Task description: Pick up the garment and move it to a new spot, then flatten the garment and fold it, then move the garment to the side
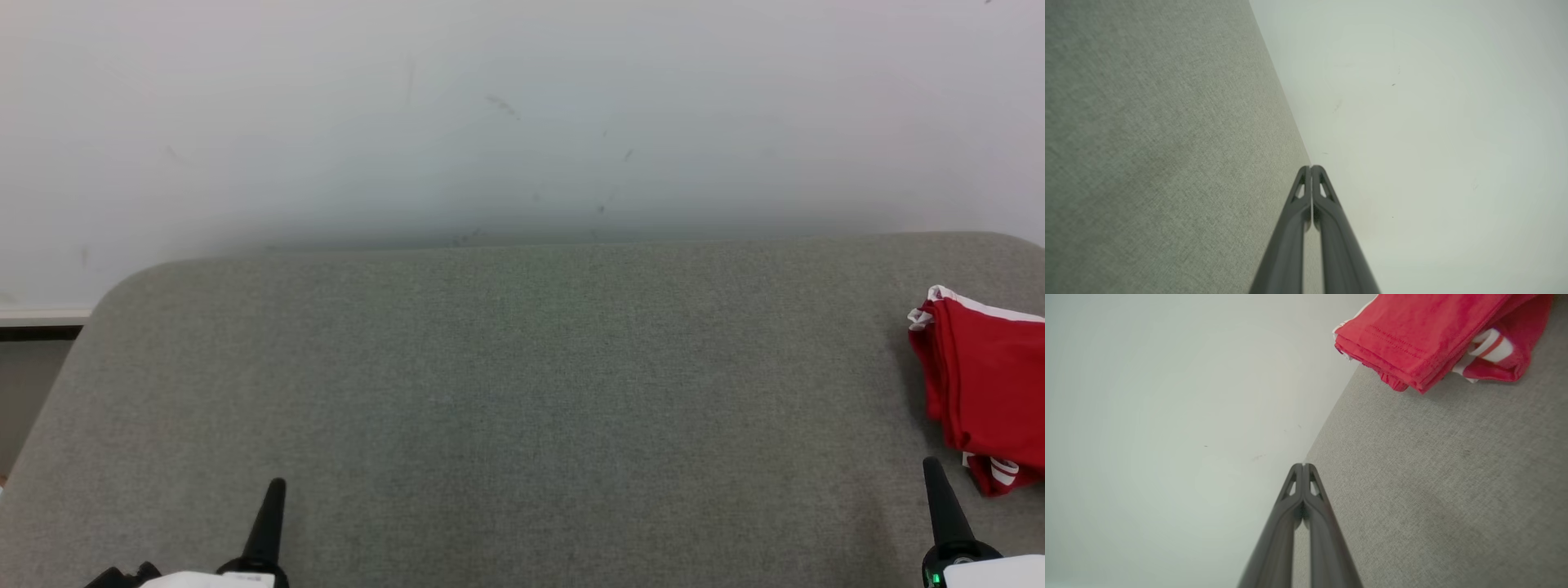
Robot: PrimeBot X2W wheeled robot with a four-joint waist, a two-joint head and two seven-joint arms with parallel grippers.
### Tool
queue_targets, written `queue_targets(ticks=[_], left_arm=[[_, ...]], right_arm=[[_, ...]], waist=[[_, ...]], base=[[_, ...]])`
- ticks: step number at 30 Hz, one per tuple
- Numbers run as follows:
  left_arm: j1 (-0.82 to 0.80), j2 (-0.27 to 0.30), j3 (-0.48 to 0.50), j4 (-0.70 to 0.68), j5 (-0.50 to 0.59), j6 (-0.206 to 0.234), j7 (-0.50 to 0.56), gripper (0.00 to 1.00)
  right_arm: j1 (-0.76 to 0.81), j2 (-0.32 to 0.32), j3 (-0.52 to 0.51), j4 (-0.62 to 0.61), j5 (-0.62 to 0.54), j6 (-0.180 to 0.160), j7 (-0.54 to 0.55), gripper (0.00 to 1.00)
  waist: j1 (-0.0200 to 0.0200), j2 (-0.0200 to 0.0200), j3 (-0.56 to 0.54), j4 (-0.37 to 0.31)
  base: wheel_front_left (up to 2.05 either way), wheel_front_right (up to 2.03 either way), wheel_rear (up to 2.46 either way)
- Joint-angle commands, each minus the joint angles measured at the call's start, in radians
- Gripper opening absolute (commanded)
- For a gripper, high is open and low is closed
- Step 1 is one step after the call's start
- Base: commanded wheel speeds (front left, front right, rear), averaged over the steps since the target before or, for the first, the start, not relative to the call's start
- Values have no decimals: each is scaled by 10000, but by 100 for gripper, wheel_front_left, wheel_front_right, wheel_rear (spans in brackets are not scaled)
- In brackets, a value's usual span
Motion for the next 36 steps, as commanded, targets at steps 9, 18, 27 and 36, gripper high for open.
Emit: queue_targets(ticks=[9,18,27,36], left_arm=[[-301,67,187,-39,-954,-159,230,0],[-430,69,287,-27,-1558,-237,407,0],[-531,71,401,-13,-2195,-315,591,0],[-615,74,508,0,-2789,-380,759,0]], right_arm=[[-256,24,-162,-119,899,-12,255,0],[-330,73,-243,-155,1520,-13,419,0],[-382,124,-331,-188,2167,-14,588,0],[-417,170,-418,-216,2777,-16,762,0]], waist=[[-1,-1,35,35],[-1,-1,65,66],[-1,-1,99,100],[-1,-1,132,134]], base=[[0,0,0],[0,0,0],[0,0,0],[0,0,0]])
